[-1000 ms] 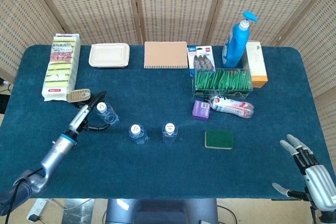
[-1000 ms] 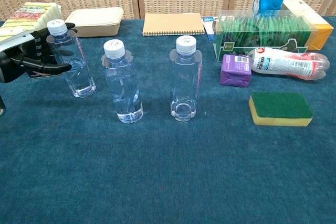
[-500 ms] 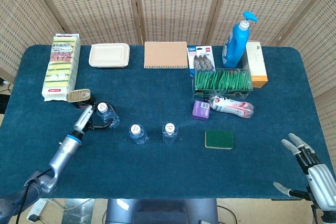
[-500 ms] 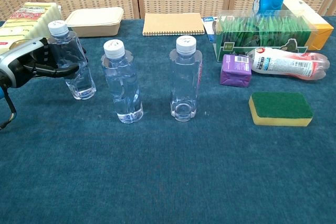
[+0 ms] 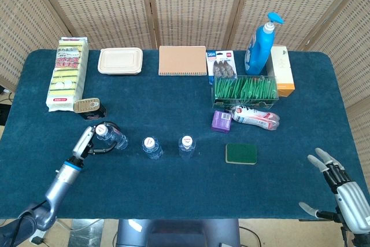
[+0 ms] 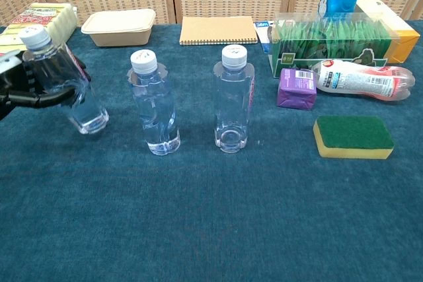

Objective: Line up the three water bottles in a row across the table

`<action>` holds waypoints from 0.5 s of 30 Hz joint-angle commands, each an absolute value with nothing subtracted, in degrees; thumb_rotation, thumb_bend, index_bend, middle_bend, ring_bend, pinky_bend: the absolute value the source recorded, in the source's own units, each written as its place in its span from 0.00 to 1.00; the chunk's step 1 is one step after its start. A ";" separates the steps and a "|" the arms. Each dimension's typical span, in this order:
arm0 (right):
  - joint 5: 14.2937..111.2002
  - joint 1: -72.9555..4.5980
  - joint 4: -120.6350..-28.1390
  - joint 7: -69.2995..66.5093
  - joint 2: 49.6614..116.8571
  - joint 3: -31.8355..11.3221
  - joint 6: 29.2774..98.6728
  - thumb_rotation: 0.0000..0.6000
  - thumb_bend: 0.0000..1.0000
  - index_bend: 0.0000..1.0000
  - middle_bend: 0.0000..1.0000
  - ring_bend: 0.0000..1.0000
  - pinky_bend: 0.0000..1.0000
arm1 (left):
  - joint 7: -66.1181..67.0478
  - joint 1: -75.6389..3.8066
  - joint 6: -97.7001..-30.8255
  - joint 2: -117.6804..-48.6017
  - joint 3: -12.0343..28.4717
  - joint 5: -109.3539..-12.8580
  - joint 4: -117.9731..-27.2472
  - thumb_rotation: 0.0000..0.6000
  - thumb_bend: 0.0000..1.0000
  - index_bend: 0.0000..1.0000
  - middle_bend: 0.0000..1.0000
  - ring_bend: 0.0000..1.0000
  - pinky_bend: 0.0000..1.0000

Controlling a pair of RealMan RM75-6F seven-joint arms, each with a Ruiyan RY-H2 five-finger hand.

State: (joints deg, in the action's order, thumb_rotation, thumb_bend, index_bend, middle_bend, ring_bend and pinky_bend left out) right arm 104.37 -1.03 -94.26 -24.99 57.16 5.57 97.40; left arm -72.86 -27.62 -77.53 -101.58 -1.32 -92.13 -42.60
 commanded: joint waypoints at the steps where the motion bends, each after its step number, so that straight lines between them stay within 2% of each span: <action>1: 104.53 -1.00 -94.37 -24.74 57.19 5.60 97.38 1.00 0.00 0.10 0.01 0.00 0.04 | -71.22 -26.51 -78.72 -101.70 -3.34 -93.97 -42.92 1.00 0.34 0.45 0.41 0.35 0.44; 15: 104.45 -0.68 -94.39 -24.76 57.07 5.31 97.99 1.00 0.00 0.10 0.01 0.00 0.03 | -69.54 -25.78 -79.59 -103.64 -4.36 -94.89 -41.63 1.00 0.33 0.46 0.41 0.35 0.44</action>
